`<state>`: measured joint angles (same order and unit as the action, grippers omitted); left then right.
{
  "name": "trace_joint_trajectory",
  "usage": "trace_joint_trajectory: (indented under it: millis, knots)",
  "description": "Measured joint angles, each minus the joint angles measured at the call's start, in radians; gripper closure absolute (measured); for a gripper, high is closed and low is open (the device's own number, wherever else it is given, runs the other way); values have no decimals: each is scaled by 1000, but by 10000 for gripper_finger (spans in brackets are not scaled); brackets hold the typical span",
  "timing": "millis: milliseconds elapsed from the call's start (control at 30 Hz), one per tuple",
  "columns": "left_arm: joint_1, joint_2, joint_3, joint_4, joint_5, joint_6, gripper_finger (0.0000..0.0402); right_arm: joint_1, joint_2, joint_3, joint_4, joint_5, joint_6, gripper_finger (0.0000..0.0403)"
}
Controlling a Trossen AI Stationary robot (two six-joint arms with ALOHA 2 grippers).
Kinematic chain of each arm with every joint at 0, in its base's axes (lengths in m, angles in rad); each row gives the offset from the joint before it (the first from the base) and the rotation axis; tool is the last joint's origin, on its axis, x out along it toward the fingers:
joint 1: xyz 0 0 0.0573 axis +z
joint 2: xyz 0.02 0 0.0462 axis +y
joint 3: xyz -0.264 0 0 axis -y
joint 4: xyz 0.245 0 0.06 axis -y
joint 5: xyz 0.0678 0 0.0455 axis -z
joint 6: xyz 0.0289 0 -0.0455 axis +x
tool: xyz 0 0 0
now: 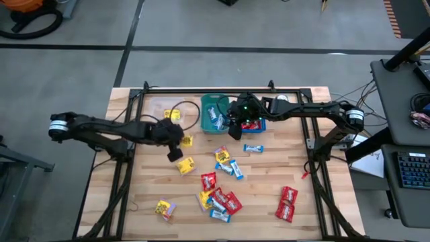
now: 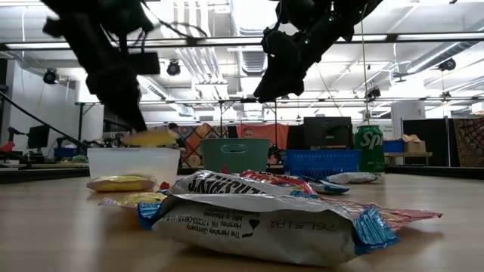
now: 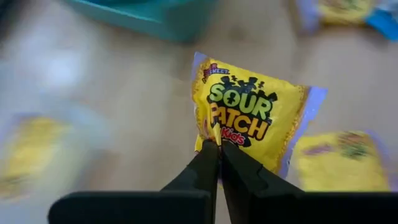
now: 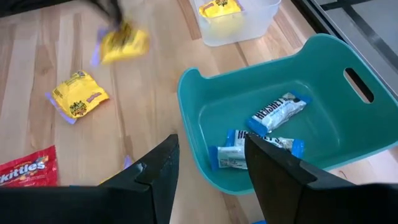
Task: Sort candy
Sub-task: Put the yellow candy into the transparent bin
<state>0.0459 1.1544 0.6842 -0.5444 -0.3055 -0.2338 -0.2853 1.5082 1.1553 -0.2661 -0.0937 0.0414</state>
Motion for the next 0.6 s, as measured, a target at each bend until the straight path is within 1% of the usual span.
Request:
trace_joint_trajectory:
  millis: [167, 267, 300, 433, 600]
  knots:
    - [43, -80, 103, -184, -266, -52, 401, 0, 0, 0, 0, 0, 0, 230]
    - [113, -108, 141, -238, -379, -108, 402, 0, 0, 0, 1, 0, 1, 230]
    - [144, -116, 148, -242, -394, -125, 402, 0, 0, 0, 1, 0, 2, 230]
    - [290, -122, 146, -243, -385, -166, 402, 0, 0, 0, 2, 0, 3, 231]
    - [474, -89, 84, -244, -307, -169, 402, 0, 0, 0, 2, 0, 13, 232]
